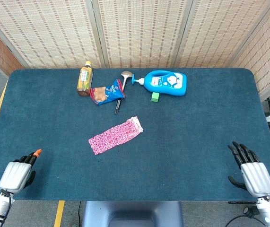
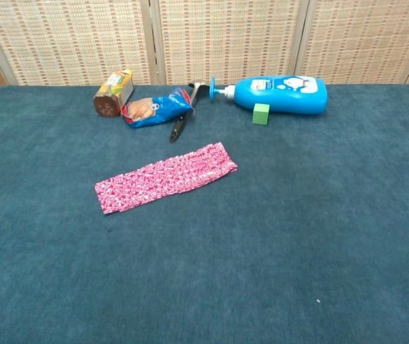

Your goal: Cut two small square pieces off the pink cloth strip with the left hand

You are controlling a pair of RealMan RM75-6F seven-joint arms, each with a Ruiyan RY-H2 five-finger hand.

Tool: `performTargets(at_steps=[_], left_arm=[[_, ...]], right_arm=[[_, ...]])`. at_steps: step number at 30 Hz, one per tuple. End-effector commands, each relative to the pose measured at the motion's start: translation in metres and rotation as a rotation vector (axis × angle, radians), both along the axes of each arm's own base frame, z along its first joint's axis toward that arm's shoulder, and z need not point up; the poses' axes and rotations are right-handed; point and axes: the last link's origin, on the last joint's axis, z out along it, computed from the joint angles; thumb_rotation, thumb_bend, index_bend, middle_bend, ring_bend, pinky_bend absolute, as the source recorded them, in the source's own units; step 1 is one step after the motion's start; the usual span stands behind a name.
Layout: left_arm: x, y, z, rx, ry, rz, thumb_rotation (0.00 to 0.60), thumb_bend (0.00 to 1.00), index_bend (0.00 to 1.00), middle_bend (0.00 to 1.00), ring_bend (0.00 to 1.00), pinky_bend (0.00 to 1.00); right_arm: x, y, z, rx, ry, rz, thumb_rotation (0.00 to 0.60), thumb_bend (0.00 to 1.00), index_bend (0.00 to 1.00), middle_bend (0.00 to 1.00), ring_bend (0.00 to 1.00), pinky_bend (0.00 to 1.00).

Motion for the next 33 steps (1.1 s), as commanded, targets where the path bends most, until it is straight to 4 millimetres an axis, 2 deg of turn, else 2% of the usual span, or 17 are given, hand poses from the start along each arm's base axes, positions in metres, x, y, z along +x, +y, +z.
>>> performTargets(at_steps=[1,6,9,11,14,16,18,22,24,28,33], left_arm=[[0.000,0.000,0.000,0.000,0.000,0.001,0.600,0.53,0.06,0.19,0.28,0.51],[0.000,-0.001,0.000,0.004,-0.001,0.000,0.600,0.53,0.06,0.19,0.28,0.51],[0.001,0.001,0.000,0.009,-0.004,-0.020,0.600,0.54,0.04,0.22,0.32,0.51],[0.004,0.005,-0.002,0.020,-0.009,-0.046,0.600,0.57,0.01,0.32,0.40,0.54],[0.010,0.016,-0.012,0.016,-0.014,-0.083,0.600,0.70,0.00,0.62,0.64,0.64],[0.015,0.027,-0.021,-0.016,-0.005,-0.108,0.600,0.77,0.00,0.72,0.71,0.67],[0.021,0.037,-0.030,-0.055,-0.003,-0.114,0.600,0.80,0.00,0.73,0.73,0.68],[0.036,0.059,-0.051,-0.135,0.000,-0.109,0.600,0.81,0.00,0.73,0.74,0.68],[0.042,0.067,-0.059,-0.160,0.009,-0.109,0.600,0.81,0.00,0.73,0.74,0.68],[0.052,0.080,-0.078,-0.198,0.028,-0.096,0.600,0.81,0.00,0.73,0.74,0.68],[0.059,0.085,-0.093,-0.229,0.057,-0.089,0.600,0.82,0.00,0.73,0.74,0.69]], right_arm=[[0.000,0.001,0.001,-0.010,0.001,0.007,0.600,0.11,0.00,0.00,0.00,0.17],[0.002,0.004,0.007,-0.050,-0.006,0.022,0.600,0.11,0.00,0.00,0.00,0.17],[0.003,0.006,0.011,-0.083,-0.020,0.038,0.600,0.11,0.00,0.00,0.00,0.17],[0.004,0.006,0.015,-0.114,-0.031,0.051,0.600,0.11,0.00,0.00,0.00,0.17],[0.004,0.004,0.018,-0.159,-0.038,0.061,0.600,0.11,0.00,0.00,0.00,0.17],[0.004,0.003,0.019,-0.174,-0.038,0.062,0.600,0.12,0.00,0.00,0.00,0.17],[0.004,0.004,0.019,-0.176,-0.035,0.064,0.600,0.17,0.00,0.00,0.00,0.17],[0.004,0.005,0.021,-0.176,-0.030,0.076,0.600,0.40,0.00,0.00,0.00,0.17],[0.004,0.006,0.022,-0.179,-0.036,0.076,0.600,0.46,0.00,0.00,0.00,0.17],[0.005,0.006,0.023,-0.181,-0.058,0.082,0.600,0.48,0.00,0.00,0.00,0.17],[0.005,0.006,0.023,-0.166,-0.068,0.084,0.600,0.48,0.00,0.00,0.00,0.17]])
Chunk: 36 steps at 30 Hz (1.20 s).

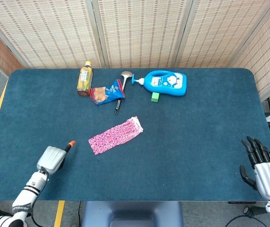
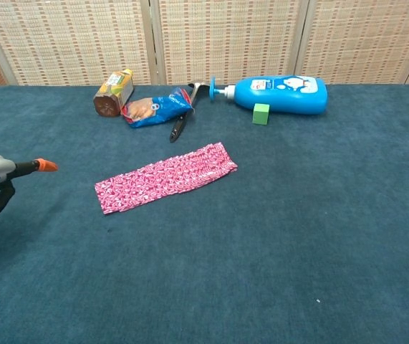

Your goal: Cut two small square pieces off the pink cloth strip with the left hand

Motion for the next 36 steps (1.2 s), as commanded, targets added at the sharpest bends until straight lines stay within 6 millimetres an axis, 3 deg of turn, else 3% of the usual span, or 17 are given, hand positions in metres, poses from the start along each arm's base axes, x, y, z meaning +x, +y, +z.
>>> performTargets(at_steps=[1,22,36], left_arm=[[0.008,0.004,-0.012,-0.028,0.016,-0.006,0.600,0.82,0.00,0.73,0.74,0.69],[0.025,0.019,-0.051,-0.094,0.091,-0.011,0.600,0.82,0.00,0.73,0.75,0.69],[0.021,0.018,-0.057,-0.106,0.109,0.011,0.600,0.82,0.00,0.73,0.75,0.69]], right_arm=[[0.000,0.000,0.000,0.008,-0.004,0.002,0.600,0.48,0.00,0.00,0.00,0.17],[0.000,-0.001,-0.001,0.033,-0.009,-0.010,0.600,0.48,0.00,0.00,0.00,0.17],[0.000,0.000,-0.002,0.042,-0.008,-0.016,0.600,0.48,0.00,0.00,0.00,0.17]])
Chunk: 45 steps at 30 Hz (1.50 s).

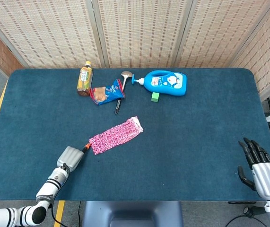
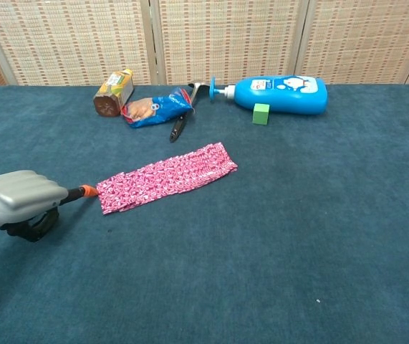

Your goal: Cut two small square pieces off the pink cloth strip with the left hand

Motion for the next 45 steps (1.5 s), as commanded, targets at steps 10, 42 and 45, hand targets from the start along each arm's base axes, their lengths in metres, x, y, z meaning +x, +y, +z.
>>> performTargets(at_steps=[10,42,45], left_arm=[[-0.001,0.000,0.008,0.036,-0.010,0.005,0.600,0.82,0.00,0.73,0.75,0.69],[-0.010,0.000,0.001,0.032,0.073,0.009,0.600,0.82,0.00,0.73,0.75,0.69],[-0.017,0.001,0.007,0.058,0.102,0.042,0.600,0.82,0.00,0.73,0.75,0.69]], right_arm=[[0.000,0.000,-0.002,0.008,0.005,-0.003,0.600,0.48,0.00,0.00,0.00,0.17],[-0.001,-0.001,-0.002,0.017,0.012,-0.005,0.600,0.48,0.00,0.00,0.00,0.17],[-0.001,0.000,-0.002,0.017,0.013,-0.006,0.600,0.48,0.00,0.00,0.00,0.17]])
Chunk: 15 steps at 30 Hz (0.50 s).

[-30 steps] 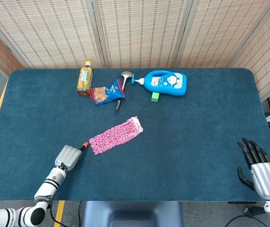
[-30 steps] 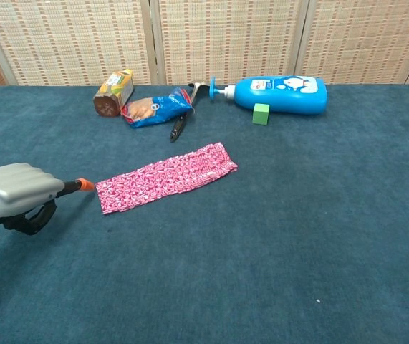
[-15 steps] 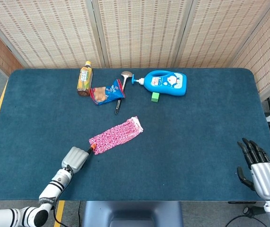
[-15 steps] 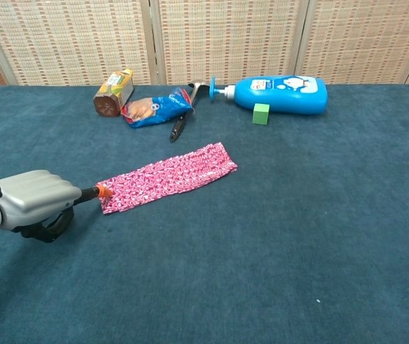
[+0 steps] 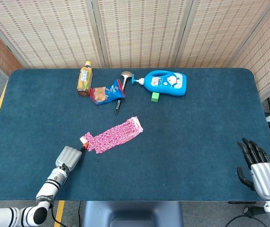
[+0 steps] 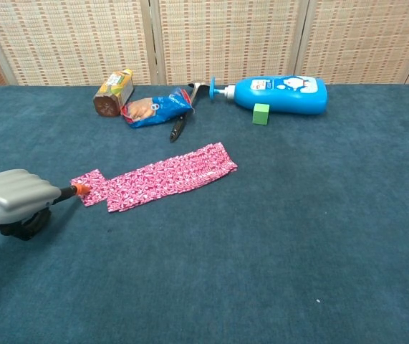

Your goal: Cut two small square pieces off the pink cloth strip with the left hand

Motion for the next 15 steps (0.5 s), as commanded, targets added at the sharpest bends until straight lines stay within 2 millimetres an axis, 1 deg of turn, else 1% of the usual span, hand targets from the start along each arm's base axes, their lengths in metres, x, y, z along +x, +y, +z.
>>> performTargets(at_steps=[1,12,15], left_arm=[[-0.008,0.002,0.008,0.033,0.036,0.035,0.600,0.82,0.00,0.73,0.75,0.69],[-0.034,0.003,0.026,0.072,0.092,0.116,0.600,0.82,0.00,0.73,0.75,0.70],[-0.039,0.003,0.030,0.080,0.105,0.133,0.600,0.82,0.02,0.73,0.75,0.70]], right_arm=[[0.000,0.000,0.000,-0.001,0.000,-0.001,0.600,0.48,0.00,0.00,0.00,0.17],[0.000,-0.001,-0.001,0.000,0.004,-0.005,0.600,0.48,0.00,0.00,0.00,0.17],[0.000,-0.001,-0.001,-0.002,0.004,-0.005,0.600,0.48,0.00,0.00,0.00,0.17]])
